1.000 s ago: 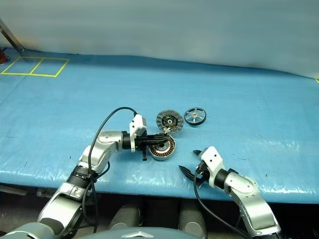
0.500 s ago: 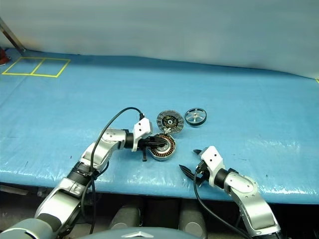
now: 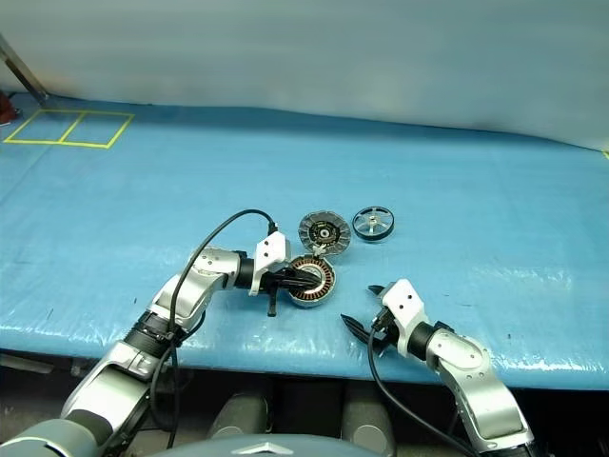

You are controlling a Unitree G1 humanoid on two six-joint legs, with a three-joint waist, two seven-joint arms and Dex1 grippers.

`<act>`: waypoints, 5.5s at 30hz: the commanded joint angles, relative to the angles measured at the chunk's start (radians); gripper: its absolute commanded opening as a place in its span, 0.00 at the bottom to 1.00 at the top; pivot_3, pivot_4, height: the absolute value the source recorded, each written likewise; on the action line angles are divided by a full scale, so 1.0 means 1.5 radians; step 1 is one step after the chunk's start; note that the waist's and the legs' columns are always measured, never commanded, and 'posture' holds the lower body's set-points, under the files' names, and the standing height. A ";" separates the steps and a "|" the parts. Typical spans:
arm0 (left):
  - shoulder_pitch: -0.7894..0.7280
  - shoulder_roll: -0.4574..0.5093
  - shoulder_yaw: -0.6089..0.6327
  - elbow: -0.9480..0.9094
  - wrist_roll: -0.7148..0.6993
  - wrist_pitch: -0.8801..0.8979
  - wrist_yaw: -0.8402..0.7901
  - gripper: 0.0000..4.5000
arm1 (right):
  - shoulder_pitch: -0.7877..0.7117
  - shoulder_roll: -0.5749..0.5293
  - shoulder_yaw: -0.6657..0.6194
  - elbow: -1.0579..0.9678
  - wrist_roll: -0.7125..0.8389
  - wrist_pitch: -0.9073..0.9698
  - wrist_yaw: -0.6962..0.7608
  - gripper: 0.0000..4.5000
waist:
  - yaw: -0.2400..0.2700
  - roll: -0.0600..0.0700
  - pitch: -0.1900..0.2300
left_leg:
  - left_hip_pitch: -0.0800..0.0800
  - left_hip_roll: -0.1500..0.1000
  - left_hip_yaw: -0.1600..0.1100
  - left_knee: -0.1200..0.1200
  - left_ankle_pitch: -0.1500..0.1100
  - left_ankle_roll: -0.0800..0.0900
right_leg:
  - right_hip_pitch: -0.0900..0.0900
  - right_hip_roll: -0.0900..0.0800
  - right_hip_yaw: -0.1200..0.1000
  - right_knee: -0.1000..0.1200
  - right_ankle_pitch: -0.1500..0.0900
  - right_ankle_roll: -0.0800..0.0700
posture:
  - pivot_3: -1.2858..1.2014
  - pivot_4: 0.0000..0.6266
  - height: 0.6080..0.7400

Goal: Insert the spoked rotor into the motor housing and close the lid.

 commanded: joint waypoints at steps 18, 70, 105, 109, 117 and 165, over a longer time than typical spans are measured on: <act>-0.011 0.013 -0.028 0.055 0.071 -0.003 0.077 0.01 | 0.003 0.003 -0.018 -0.008 -0.001 -0.017 -0.015 1.00 | -0.002 0.001 -0.006 | 0.001 0.000 0.000 0.000 0.000 0.000 | 0.001 0.000 0.000 0.000 0.000 0.000 | 0.52 0.24 1.00; 0.208 0.030 0.164 -0.192 -0.140 -0.037 0.127 0.01 | -0.440 0.009 0.006 0.287 -0.122 0.112 -0.120 1.00 | -0.010 0.004 -0.004 | -0.001 0.000 0.000 -0.001 0.000 0.000 | -0.002 0.000 0.000 0.000 0.000 -0.001 | 0.52 0.24 1.00; 0.248 0.033 0.153 -0.223 -0.130 -0.017 0.167 0.00 | -0.468 0.043 0.035 0.393 -0.161 0.065 -0.098 0.65 | -0.015 0.004 -0.004 | -0.001 0.000 0.000 -0.001 0.000 0.000 | -0.001 0.000 0.000 0.000 0.000 -0.001 | 0.52 0.24 1.00; 0.250 0.032 0.152 -0.224 -0.130 -0.016 0.169 0.00 | -0.480 0.030 0.062 0.421 -0.183 0.065 -0.071 0.65 | -0.015 0.004 -0.004 | 0.000 0.000 0.000 -0.001 0.000 0.000 | -0.001 0.000 0.000 0.000 0.000 -0.001 | 0.52 0.24 1.00; 0.253 0.031 0.154 -0.224 -0.129 -0.016 0.174 0.00 | -0.485 0.022 0.069 0.425 -0.201 0.109 -0.050 0.38 | -0.015 0.003 -0.005 | 0.000 0.000 0.000 -0.001 0.000 0.000 | -0.001 0.000 0.000 0.000 0.000 -0.001 | 0.52 0.24 1.00; 0.244 0.029 0.177 -0.145 -0.187 -0.068 0.070 0.00 | -0.119 0.053 -0.115 -0.133 0.269 0.196 0.063 0.36 | -0.007 0.005 -0.003 | -0.002 0.001 0.001 -0.002 0.000 0.000 | -0.003 0.000 0.000 -0.001 -0.001 -0.001 | 0.52 0.24 1.00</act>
